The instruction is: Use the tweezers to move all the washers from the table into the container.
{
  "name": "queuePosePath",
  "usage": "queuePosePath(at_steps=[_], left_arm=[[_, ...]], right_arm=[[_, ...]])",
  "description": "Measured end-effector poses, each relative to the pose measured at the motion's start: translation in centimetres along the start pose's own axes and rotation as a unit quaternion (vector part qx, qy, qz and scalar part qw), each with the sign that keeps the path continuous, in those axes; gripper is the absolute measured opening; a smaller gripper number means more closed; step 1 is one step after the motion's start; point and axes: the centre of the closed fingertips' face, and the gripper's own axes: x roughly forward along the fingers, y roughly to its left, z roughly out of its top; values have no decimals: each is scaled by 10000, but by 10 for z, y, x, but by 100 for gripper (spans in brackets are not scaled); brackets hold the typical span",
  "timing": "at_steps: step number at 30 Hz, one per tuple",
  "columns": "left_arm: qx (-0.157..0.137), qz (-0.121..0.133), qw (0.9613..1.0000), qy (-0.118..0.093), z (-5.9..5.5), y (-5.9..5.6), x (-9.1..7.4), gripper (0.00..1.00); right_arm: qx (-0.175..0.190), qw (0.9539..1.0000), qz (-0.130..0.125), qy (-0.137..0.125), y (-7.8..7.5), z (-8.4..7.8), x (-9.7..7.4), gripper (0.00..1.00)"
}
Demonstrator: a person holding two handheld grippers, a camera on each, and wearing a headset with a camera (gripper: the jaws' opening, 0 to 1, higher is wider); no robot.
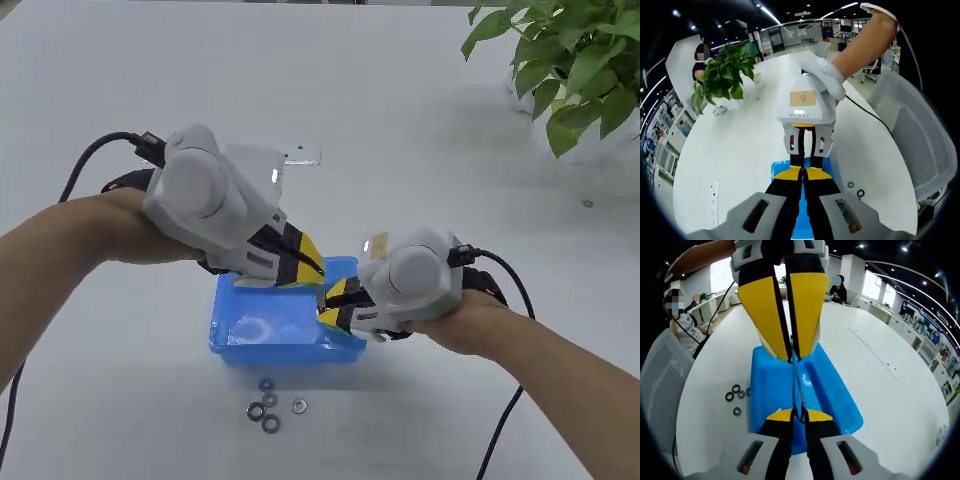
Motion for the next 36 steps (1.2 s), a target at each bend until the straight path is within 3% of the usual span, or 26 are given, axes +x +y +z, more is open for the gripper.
queuePosePath(at_steps=[18, 36], left_arm=[[-27, -25, 10000, 34, -5, 1, 2, 5], [-16, 57, 10000, -22, 6, -4, -12, 5]], right_arm=[[-41, 10000, 26, 8, 0, 1, 5, 11], [-121, 9993, -4, -359, 4, 24, -8, 12]])
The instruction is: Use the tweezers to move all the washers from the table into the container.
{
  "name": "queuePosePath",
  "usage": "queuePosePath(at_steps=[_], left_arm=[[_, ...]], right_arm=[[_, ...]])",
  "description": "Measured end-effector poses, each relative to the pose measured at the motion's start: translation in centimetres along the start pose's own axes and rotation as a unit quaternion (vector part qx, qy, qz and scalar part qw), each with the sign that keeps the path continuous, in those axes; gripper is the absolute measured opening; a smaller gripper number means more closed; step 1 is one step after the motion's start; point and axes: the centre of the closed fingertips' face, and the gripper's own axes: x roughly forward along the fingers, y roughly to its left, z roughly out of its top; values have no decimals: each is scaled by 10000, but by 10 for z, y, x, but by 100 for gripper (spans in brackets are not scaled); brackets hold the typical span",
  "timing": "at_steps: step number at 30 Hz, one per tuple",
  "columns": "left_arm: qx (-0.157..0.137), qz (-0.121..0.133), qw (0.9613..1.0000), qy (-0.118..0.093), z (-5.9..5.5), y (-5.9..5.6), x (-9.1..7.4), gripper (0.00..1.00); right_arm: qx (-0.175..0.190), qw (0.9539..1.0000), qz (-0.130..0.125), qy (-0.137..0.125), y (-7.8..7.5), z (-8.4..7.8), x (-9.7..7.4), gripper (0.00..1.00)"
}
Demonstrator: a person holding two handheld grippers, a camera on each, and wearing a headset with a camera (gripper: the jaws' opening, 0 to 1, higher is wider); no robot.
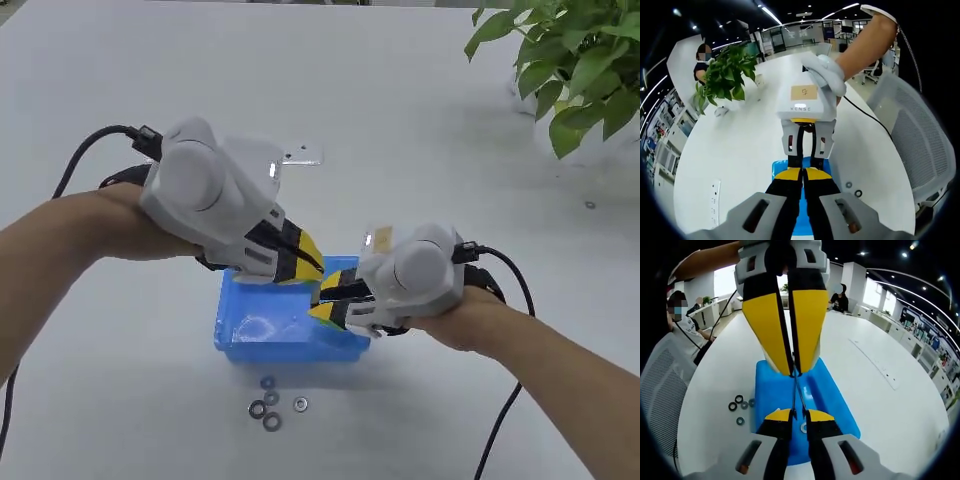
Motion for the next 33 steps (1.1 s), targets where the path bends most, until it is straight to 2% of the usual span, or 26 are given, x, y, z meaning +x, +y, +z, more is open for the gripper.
queuePosePath(at_steps=[10, 17, 33], left_arm=[[4, 90, 9999, -79, 10, -4, -12, 5], [28, 145, 9998, -164, 21, -10, -21, 5], [84, 206, 9997, -70, 27, -33, -38, 5]], right_arm=[[-135, 9999, -23, -77, 7, 12, -8, 14], [-241, 9996, -46, -121, 12, 23, -13, 13], [-438, 9990, -21, -99, 35, 35, -20, 12]])
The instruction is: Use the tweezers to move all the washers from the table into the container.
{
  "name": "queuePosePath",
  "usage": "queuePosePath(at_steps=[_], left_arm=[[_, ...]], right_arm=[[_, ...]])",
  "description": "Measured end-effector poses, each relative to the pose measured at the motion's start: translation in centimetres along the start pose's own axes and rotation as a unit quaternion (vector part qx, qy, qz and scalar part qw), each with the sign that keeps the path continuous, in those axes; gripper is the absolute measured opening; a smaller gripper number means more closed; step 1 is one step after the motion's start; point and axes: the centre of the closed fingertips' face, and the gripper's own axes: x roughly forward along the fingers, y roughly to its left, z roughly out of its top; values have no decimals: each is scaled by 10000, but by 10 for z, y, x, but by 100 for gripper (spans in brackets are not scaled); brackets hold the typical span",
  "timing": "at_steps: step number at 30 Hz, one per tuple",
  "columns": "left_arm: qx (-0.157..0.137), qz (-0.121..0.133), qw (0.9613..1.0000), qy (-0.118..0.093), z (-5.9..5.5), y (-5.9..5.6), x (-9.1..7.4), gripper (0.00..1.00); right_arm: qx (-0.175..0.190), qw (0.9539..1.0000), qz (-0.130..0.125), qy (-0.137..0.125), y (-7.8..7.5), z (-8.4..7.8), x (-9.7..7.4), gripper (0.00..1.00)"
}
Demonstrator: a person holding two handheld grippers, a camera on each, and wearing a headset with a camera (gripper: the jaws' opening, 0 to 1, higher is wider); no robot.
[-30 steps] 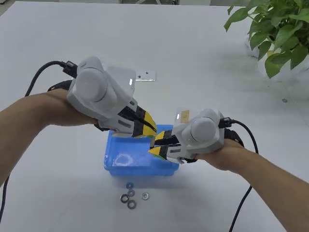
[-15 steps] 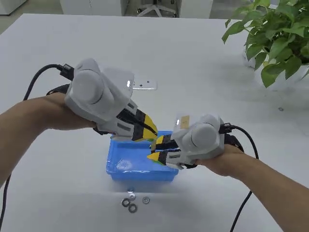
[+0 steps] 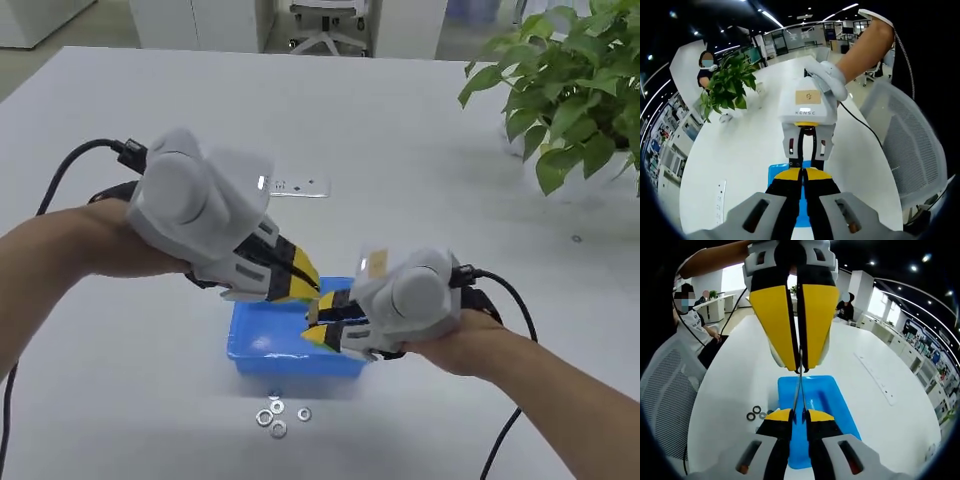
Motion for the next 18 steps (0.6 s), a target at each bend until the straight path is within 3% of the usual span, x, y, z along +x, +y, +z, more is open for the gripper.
queuePosePath(at_steps=[18], left_arm=[[-13, -62, 9999, 86, 0, -32, -3, 5]], right_arm=[[67, 10000, 32, 33, 32, -3, -3, 12]])
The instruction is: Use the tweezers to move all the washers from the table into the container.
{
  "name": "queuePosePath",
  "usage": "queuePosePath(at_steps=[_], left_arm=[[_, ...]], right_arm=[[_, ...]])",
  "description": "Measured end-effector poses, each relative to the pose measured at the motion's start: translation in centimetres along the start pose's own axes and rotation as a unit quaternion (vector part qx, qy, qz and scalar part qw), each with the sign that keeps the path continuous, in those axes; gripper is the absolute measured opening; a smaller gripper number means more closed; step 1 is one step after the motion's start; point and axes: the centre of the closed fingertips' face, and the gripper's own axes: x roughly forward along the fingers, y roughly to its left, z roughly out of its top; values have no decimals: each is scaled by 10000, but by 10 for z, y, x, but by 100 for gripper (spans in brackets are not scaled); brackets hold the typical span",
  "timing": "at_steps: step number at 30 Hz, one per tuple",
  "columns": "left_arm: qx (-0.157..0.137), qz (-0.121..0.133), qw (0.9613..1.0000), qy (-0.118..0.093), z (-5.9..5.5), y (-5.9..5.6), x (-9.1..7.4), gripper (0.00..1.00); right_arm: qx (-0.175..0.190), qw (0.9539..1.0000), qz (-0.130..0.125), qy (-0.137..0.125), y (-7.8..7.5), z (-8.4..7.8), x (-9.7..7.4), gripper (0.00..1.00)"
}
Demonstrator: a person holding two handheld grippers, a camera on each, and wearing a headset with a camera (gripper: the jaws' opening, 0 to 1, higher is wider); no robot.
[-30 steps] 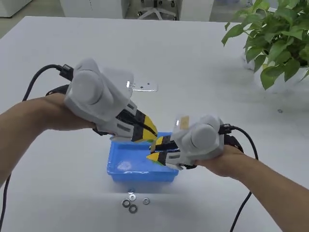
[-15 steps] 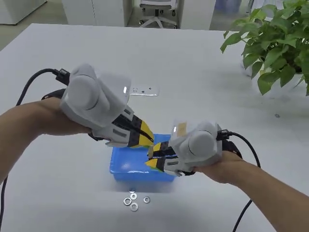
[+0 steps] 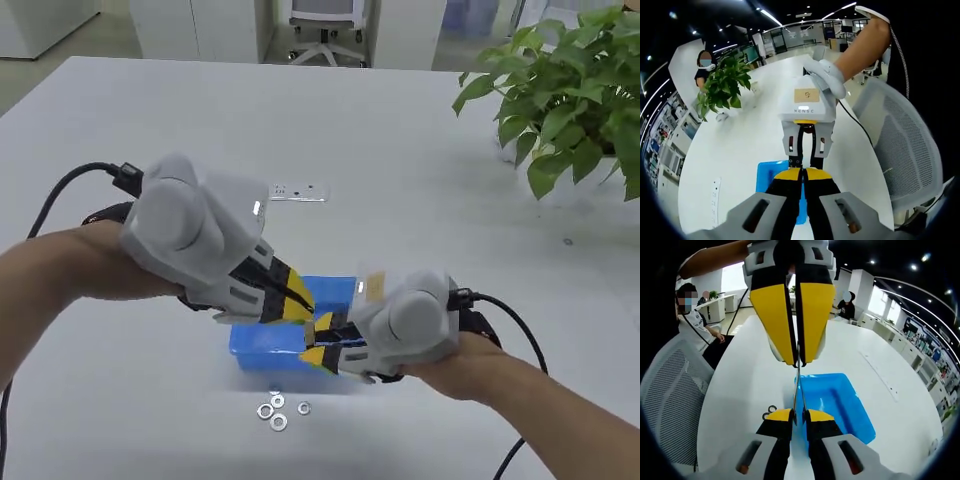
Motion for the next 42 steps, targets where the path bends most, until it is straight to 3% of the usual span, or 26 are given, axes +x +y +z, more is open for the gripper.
queuePosePath(at_steps=[22, 42], left_arm=[[-156, -314, 9994, 52, -18, -27, 15, 5], [-292, -520, 9980, 224, -37, -35, 28, 5]], right_arm=[[229, 9994, 233, 67, 33, -19, 15, 12], [355, 9983, 434, 152, 43, -36, 29, 12]])
